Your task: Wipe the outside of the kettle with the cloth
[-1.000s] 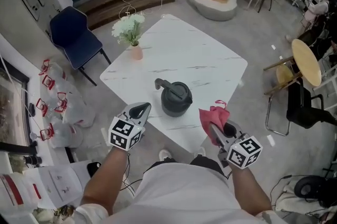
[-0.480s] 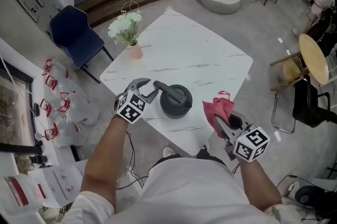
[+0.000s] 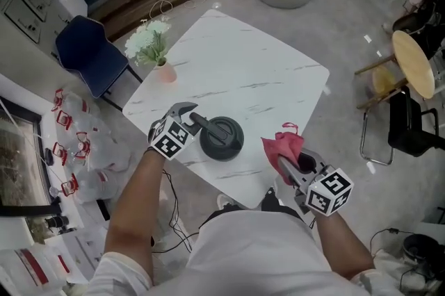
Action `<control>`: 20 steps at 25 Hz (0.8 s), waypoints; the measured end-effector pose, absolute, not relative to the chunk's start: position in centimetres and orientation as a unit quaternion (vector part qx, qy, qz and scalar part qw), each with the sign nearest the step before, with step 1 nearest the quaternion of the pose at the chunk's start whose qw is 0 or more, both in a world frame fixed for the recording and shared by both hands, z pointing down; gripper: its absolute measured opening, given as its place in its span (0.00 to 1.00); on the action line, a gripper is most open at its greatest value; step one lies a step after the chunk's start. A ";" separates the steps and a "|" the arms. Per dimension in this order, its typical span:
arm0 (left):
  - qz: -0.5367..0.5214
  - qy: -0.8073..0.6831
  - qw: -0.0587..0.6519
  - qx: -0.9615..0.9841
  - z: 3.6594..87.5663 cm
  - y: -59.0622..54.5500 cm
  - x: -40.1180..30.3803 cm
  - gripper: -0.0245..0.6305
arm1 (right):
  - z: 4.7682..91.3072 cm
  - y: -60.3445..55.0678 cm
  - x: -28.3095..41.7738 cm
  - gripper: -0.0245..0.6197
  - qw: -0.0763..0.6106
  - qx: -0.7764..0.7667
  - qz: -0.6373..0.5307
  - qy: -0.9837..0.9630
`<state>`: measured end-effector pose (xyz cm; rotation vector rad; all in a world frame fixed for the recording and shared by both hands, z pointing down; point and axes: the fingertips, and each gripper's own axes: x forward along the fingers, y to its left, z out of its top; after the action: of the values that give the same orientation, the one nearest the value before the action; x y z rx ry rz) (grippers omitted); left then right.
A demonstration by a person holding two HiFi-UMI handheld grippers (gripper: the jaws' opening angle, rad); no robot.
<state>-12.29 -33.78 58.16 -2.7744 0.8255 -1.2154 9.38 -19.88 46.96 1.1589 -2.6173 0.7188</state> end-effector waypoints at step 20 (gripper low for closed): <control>-0.390 0.394 -0.131 -0.822 57.7 -28.5 -11.7 0.19 | 41.1 -22.3 4.7 0.21 0.052 0.330 0.233 -0.913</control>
<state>-11.67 -28.48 57.70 -2.8228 1.3517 -1.3395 4.71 -22.28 41.12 1.0030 -2.7779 0.7100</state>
